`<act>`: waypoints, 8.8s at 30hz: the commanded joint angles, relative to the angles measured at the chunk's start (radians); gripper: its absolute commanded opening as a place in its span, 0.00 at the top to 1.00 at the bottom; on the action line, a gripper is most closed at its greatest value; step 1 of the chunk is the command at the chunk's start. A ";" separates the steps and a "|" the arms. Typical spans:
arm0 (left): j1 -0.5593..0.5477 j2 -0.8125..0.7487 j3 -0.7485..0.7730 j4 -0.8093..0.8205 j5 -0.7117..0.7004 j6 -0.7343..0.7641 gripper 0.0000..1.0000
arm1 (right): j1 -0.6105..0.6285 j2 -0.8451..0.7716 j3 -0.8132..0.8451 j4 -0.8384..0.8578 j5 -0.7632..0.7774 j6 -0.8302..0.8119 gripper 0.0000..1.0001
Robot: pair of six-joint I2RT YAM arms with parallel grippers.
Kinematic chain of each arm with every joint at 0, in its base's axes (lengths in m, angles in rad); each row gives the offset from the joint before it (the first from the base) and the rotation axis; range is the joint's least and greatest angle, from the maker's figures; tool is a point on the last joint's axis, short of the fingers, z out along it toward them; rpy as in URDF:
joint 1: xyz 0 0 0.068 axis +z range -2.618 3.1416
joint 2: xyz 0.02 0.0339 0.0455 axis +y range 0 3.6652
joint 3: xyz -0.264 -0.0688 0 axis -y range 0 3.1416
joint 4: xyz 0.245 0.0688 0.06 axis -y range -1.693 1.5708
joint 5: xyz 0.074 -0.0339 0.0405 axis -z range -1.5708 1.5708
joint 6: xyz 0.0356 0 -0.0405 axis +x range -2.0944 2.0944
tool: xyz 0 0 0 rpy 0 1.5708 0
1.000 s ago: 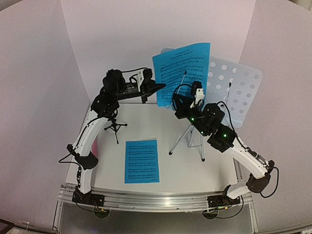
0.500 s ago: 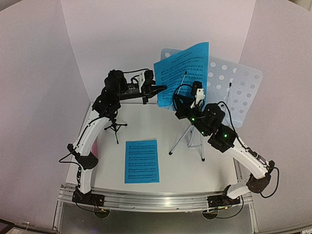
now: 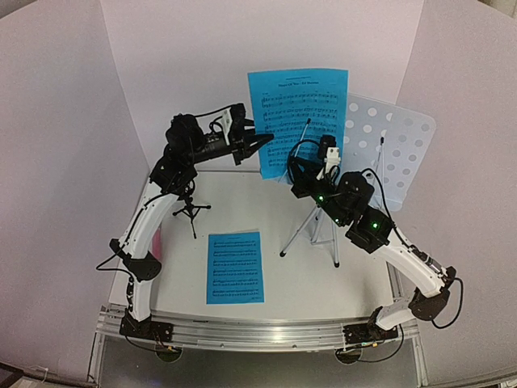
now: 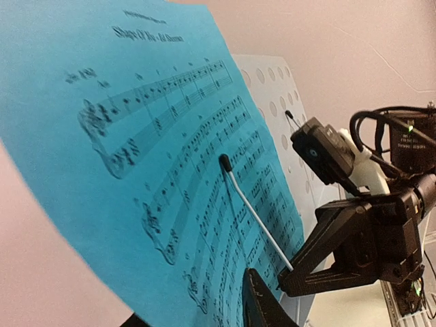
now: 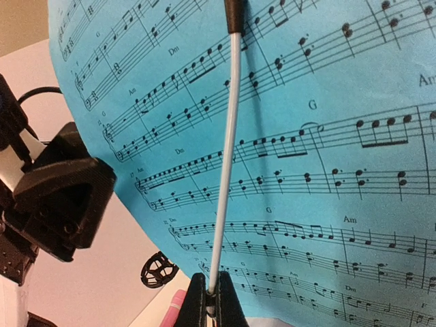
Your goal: Set up the instrument practice props
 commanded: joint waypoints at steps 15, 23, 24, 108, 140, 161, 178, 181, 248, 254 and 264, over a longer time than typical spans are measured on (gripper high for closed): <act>0.054 -0.091 -0.005 0.062 0.031 -0.292 0.88 | 0.012 -0.018 -0.012 -0.028 -0.045 0.021 1.00; 0.082 -0.144 -0.131 0.036 0.040 -0.497 0.69 | 0.012 -0.025 -0.017 -0.028 -0.043 0.018 1.00; 0.082 -0.156 -0.148 0.035 0.043 -0.507 0.68 | 0.011 -0.025 -0.018 -0.028 -0.043 0.017 1.00; 0.059 -0.052 -0.052 -0.098 0.048 -0.286 1.00 | 0.014 -0.009 0.026 -0.072 -0.108 -0.069 1.00; 0.048 -0.067 -0.111 -0.074 0.044 -0.306 1.00 | 0.012 -0.047 -0.032 -0.027 -0.055 -0.090 1.00; 0.048 -0.052 -0.084 -0.040 0.035 -0.306 1.00 | 0.012 -0.044 -0.030 -0.026 -0.060 -0.077 1.00; 0.048 -0.052 -0.092 -0.031 0.035 -0.308 1.00 | 0.012 -0.054 -0.037 -0.027 -0.060 -0.054 0.85; 0.048 -0.054 -0.095 -0.032 0.035 -0.309 1.00 | 0.012 -0.058 -0.040 -0.027 -0.059 -0.050 0.84; 0.124 -0.962 -1.253 -0.294 -0.161 -0.293 0.08 | 0.154 -0.112 -0.257 -0.422 -0.653 0.160 0.20; 0.140 -1.091 -1.558 -0.365 -0.176 -0.114 0.11 | 0.182 0.005 -0.371 -0.420 -0.569 0.297 0.20; 0.140 -1.014 -1.875 -0.379 -0.369 0.335 0.15 | 0.167 0.330 -0.320 -0.420 -0.154 0.569 0.15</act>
